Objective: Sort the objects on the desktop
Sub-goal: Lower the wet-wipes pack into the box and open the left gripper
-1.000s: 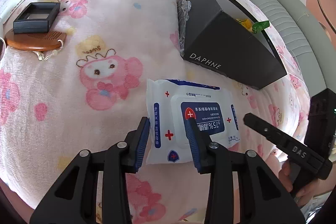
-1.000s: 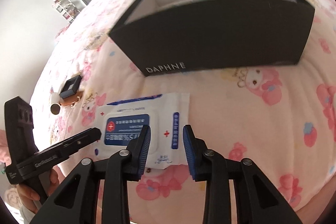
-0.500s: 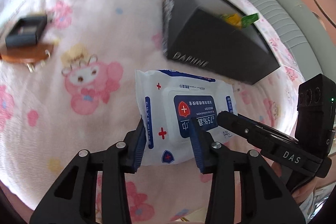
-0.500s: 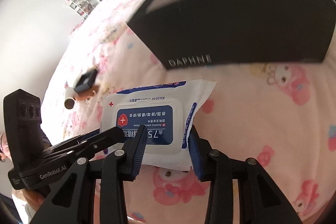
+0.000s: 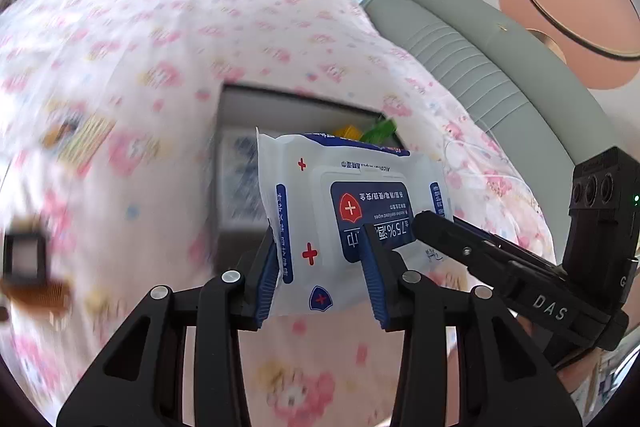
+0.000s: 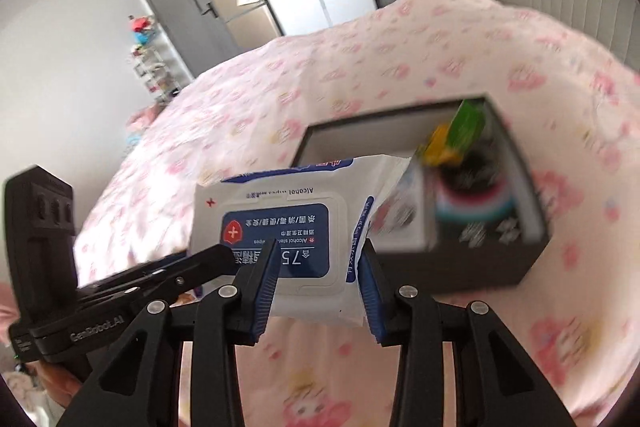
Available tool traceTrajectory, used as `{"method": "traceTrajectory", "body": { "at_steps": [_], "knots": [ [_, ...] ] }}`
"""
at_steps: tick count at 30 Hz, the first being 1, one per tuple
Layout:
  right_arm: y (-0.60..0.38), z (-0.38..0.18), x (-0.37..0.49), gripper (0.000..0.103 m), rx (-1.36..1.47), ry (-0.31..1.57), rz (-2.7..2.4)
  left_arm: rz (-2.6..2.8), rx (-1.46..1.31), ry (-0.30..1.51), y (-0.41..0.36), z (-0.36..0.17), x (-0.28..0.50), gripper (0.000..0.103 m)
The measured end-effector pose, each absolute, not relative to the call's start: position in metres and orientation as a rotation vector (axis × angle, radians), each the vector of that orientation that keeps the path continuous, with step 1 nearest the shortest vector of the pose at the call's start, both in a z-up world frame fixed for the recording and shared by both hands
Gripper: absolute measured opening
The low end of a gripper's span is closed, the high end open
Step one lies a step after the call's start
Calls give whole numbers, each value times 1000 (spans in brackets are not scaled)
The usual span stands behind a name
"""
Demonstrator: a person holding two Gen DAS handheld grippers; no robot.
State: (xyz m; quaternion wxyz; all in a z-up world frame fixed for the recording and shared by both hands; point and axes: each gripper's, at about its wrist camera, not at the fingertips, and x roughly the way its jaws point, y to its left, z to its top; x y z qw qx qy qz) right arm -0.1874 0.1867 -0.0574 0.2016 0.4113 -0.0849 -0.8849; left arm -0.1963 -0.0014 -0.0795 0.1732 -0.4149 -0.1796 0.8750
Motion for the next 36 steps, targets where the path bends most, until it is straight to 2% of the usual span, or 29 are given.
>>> {"method": "traceTrajectory", "body": {
  "at_steps": [5,12,27,36],
  "knots": [
    [198,-53,-227,35,1162,-228,-2505,2477,-1188,-487,12,-79,-239,39],
    [200,-80,-255,35,1246,-226,-2483,2463,-1274,-485,21,-107,-271,39],
    [182,-133,-289,35,1426,-184,-2416,2465,-1460,-463,17,-158,-293,39],
    [173,-149,-290,35,1500,-152,-2373,2547,-1569,-287,29,-173,-291,41]
  ]
}}
